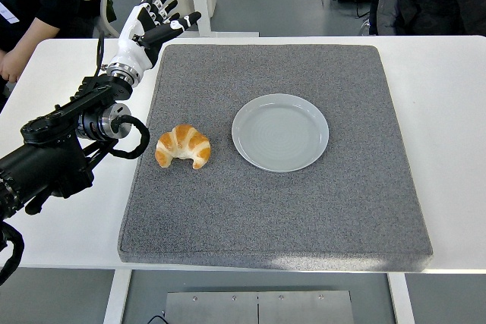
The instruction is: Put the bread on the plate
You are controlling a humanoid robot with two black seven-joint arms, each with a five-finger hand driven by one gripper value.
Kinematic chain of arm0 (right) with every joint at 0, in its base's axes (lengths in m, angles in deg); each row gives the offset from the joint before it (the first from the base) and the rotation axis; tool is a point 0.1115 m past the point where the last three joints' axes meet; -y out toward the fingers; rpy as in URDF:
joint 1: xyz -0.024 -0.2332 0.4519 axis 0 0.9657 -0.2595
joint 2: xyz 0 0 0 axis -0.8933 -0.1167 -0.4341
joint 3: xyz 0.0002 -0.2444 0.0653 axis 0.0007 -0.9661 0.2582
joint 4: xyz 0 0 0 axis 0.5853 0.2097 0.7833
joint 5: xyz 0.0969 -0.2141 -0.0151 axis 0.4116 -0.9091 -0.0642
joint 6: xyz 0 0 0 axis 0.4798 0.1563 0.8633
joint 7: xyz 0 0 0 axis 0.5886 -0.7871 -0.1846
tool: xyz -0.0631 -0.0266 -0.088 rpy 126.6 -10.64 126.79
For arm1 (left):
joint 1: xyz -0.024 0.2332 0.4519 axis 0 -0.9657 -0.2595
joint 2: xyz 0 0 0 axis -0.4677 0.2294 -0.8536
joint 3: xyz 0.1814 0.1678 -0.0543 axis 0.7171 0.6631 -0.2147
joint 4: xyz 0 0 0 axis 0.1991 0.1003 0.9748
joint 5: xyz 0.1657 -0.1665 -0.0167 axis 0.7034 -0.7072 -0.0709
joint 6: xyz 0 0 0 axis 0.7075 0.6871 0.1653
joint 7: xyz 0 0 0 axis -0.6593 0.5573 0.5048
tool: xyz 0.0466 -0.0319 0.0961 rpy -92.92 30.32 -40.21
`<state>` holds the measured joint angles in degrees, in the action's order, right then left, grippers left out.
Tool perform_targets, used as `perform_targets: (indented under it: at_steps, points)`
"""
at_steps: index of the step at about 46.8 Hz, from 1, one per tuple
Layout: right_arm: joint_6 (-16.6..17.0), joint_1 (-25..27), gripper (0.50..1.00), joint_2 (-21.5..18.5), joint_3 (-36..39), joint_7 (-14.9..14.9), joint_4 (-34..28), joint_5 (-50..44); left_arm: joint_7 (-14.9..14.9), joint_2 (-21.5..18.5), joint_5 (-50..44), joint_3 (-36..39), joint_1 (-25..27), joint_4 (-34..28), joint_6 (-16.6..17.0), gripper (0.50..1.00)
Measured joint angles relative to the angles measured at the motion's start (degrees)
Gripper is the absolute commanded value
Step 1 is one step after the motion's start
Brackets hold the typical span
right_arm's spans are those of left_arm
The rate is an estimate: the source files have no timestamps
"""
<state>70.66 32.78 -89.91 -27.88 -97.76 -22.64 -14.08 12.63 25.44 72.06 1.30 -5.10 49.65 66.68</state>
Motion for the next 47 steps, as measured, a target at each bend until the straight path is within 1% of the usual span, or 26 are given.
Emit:
perform_targets:
  at_steps: [13,34,43,47]
  points:
    - [0.0,0.0,1.0,0.0,0.0,0.0,0.0,0.0,0.06,0.31,0.11,0.25,-0.15,0.01,0.52,0.978]
    - [0.0,0.0,1.0,0.0,-0.02,0.0,0.03,0.01,-0.23,0.24,0.05,0.05,-0.14,0.01,0.4,0.977]
    - [0.0,-0.03,1.0,0.0,-0.03,0.0,0.04,0.01,-1.68,0.32,-0.04,0.39,0.66,0.01,0.75,0.977]
    - [0.0,-0.01,1.0,0.0,-0.03,0.0,0.06,0.01,-3.48,0.32,0.09,0.71,1.08,0.01,0.79,0.977]
